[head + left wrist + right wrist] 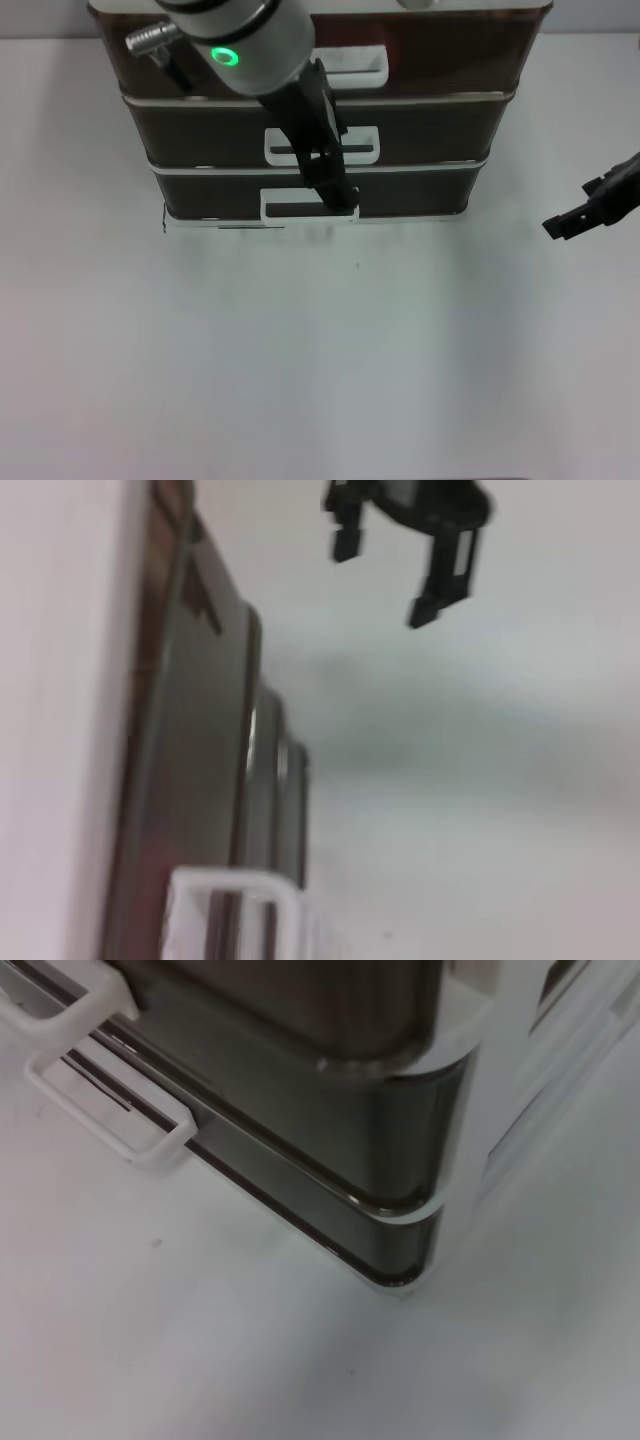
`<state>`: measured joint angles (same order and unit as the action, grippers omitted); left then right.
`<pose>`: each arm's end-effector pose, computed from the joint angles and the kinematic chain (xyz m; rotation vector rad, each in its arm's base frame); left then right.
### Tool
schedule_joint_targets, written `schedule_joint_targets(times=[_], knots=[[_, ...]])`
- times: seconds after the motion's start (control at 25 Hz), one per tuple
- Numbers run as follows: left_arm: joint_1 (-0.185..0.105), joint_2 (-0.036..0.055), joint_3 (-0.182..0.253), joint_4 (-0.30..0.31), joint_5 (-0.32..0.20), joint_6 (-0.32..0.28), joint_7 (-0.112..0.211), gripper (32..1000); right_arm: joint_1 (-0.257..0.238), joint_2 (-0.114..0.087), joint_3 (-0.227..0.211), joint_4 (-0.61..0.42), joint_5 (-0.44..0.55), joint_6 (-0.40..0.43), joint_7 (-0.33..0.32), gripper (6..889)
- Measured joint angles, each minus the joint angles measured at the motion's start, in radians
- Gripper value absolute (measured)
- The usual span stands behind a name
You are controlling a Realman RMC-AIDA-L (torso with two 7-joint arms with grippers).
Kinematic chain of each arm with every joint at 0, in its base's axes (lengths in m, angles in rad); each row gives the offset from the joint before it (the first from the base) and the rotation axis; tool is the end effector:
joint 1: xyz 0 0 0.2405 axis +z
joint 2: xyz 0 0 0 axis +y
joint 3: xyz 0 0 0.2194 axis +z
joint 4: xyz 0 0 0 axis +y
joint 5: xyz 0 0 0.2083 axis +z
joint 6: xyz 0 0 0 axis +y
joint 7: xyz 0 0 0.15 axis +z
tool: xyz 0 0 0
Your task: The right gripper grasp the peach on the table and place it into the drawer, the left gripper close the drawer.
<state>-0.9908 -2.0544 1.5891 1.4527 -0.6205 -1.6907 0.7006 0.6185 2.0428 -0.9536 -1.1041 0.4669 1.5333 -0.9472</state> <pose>-0.0080 0.3282 -0.0074 -2.8263 0.0177 0.6418 0.2390 0.3489 0.0611 -2.5332 1.0206 -0.4084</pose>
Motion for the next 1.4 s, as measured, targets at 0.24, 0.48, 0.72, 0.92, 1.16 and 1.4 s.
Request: schedule_joint_targets(times=[0.24, 0.48, 0.72, 0.92, 1.16, 1.4], knots=[[-0.004, 0.0000, -0.030, -0.044, 0.033, 0.030, 0.009, 815, 0.002, 0.000, -0.001, 0.000, 0.025, -0.001, 0.000, 852], [0.001, -0.0004, -0.029, -0.045, 0.038, 0.030, 0.011, 814, 0.002, 0.000, -0.001, 0.000, 0.038, -0.001, -0.001, 852], [0.004, -0.0012, -0.027, -0.040, 0.030, 0.005, 0.007, 815, 0.003, -0.001, -0.001, 0.000, 0.038, -0.001, -0.001, 852], [0.004, -0.0026, -0.026, -0.029, -0.003, -0.037, -0.005, 814, 0.003, -0.001, -0.004, 0.000, 0.038, -0.001, -0.001, 852], [0.004, -0.0027, -0.029, -0.028, -0.019, -0.046, -0.012, 814, 0.003, -0.001, -0.006, 0.000, 0.037, -0.001, -0.001, 852], [0.004, -0.0027, -0.037, -0.010, -0.044, -0.072, -0.018, 815, 0.003, -0.002, -0.008, 0.000, 0.035, 0.004, 0.003, 852]])
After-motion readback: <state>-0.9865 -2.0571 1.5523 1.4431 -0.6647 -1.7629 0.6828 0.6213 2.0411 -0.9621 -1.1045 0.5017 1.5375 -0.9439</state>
